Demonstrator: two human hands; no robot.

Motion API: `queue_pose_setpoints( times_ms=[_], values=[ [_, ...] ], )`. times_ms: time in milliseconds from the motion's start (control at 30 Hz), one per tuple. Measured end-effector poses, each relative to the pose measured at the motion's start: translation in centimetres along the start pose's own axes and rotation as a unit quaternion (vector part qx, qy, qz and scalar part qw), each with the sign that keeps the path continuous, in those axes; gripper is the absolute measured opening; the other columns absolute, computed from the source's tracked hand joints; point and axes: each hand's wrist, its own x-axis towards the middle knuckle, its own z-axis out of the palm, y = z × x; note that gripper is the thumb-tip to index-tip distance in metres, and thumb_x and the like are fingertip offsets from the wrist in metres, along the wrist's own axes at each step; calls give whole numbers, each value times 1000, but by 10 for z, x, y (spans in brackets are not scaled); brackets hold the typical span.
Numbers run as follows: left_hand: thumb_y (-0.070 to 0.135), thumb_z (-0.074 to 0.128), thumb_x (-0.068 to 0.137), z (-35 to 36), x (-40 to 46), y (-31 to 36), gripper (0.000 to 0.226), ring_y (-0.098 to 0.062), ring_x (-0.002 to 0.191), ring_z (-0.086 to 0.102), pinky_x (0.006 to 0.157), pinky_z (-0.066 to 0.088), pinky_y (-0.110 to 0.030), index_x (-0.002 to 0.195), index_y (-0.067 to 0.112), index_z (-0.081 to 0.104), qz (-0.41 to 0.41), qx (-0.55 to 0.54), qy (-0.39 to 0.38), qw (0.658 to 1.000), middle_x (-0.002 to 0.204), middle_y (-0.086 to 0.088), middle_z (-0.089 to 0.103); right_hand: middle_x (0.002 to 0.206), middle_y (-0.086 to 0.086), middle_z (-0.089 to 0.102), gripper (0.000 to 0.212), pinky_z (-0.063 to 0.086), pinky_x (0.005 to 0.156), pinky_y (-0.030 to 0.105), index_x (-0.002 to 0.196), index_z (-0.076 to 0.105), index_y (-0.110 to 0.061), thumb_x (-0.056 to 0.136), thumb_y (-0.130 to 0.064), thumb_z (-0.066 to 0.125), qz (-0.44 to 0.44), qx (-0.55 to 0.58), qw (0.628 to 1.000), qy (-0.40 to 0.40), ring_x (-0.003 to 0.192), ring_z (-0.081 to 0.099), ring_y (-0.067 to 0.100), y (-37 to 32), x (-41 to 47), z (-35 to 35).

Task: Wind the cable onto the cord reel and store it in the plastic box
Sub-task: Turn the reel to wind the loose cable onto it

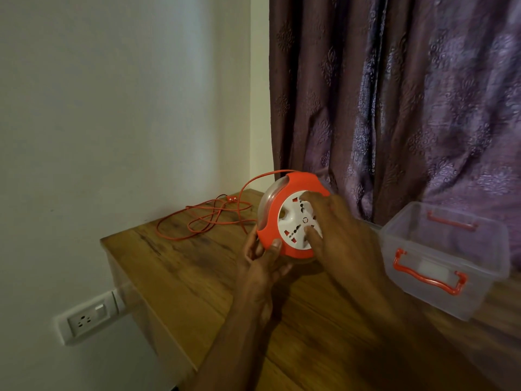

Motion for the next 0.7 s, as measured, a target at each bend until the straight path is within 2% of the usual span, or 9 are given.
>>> queue_pose_setpoints(
  times_ms=[67, 167, 367, 467, 600, 700],
  values=[
    [29, 77, 69, 1, -1, 1, 46, -20, 100, 73, 68, 61, -33, 112, 41, 63, -3, -4, -1, 1000, 109, 5, 76, 143, 2, 32, 55, 47, 65, 27, 141, 26, -37, 92, -28, 50, -16, -31, 998, -44, 106, 57, 25, 2, 1, 2],
    [30, 78, 67, 2, -1, 1, 48, -22, 101, 72, 71, 61, -37, 112, 41, 61, -10, -10, 6, 1000, 109, 5, 76, 149, 3, 23, 59, 53, 76, 33, 142, 18, -43, 93, -29, 49, -23, -38, 995, -85, 116, 52, 25, 5, 0, 5],
    [27, 75, 71, 1, -1, 3, 49, -22, 100, 73, 69, 61, -36, 116, 37, 60, -10, -22, 5, 1000, 109, 4, 76, 151, 5, 15, 64, 52, 88, 44, 139, 18, -48, 89, -35, 56, -47, -50, 993, -101, 125, 45, 32, 7, -1, 9],
    [27, 77, 70, 1, -2, 2, 51, -22, 100, 73, 68, 61, -33, 117, 37, 61, -3, -11, 8, 1000, 110, 3, 76, 149, 6, 20, 59, 54, 84, 44, 137, 20, -50, 90, -36, 54, -34, -35, 996, -79, 119, 50, 31, 8, -3, 12],
    [31, 79, 70, 0, -1, 1, 58, -23, 104, 72, 75, 61, -37, 124, 34, 60, 2, 6, 16, 1000, 112, 3, 75, 143, 8, 30, 54, 55, 77, 39, 136, 27, -48, 90, -33, 52, -14, -32, 998, -44, 106, 59, 30, 5, -6, 17],
    [34, 80, 69, -1, -2, 1, 52, -21, 103, 72, 75, 61, -36, 118, 39, 62, 5, 12, 10, 1000, 113, 4, 75, 139, 7, 34, 54, 55, 75, 40, 137, 25, -49, 92, -34, 51, -4, -29, 999, -22, 103, 60, 30, 5, -5, 20]
  ],
)
